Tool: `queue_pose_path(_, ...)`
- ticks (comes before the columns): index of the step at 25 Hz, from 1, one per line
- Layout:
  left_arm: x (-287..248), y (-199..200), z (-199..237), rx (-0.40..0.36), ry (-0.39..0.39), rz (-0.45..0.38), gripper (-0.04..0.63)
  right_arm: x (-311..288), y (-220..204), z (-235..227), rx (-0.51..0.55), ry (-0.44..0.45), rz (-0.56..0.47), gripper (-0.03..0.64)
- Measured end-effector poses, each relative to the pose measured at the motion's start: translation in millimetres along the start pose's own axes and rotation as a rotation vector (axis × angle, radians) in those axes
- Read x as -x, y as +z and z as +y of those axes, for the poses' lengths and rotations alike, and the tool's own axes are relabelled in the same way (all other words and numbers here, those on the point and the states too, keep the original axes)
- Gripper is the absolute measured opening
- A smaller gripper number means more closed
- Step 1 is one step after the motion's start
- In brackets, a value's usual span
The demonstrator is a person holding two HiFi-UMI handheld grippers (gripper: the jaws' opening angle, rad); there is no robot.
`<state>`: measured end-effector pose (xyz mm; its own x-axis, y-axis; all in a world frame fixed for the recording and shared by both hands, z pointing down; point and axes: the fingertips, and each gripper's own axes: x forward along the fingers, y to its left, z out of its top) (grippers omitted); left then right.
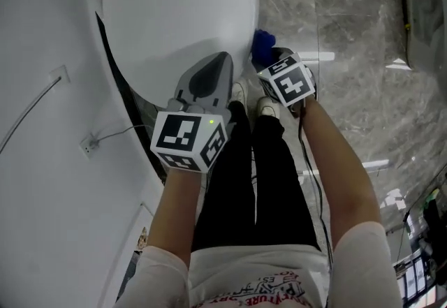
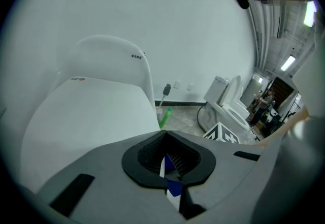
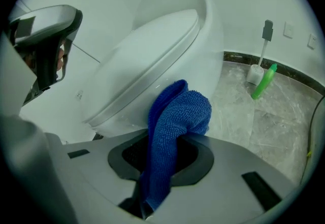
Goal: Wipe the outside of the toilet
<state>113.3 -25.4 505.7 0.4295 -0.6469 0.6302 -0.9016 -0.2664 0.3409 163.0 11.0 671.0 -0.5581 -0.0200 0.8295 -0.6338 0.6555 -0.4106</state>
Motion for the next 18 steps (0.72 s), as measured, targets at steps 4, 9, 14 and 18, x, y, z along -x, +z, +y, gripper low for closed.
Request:
queue_pose_path(4, 28.6, -32.8, -6.1, 0.020, 0.031, -0.007, 0.006, -6.7, -17.8, 26.4, 0.021, 0.024, 0.007, 0.075)
queue_pose_path(9, 62.5, -72.6, 3.7, 0.044, 0.063, -0.015, 0.006, -15.9, -40.9, 61.5, 0.023, 0.033, 0.013, 0.075)
queue_pose_path(14, 97.8, -120.0, 20.0, 0.131, 0.092, 0.013, 0.006, -28.2, -52.6, 92.4, 0.008, 0.022, 0.012, 0.075)
queue_pose_path(18, 130.8, -151.0, 36.3, 0.128, 0.103, 0.023, 0.006, -37.7, -57.2, 109.4, -0.062, -0.029, -0.011, 0.075)
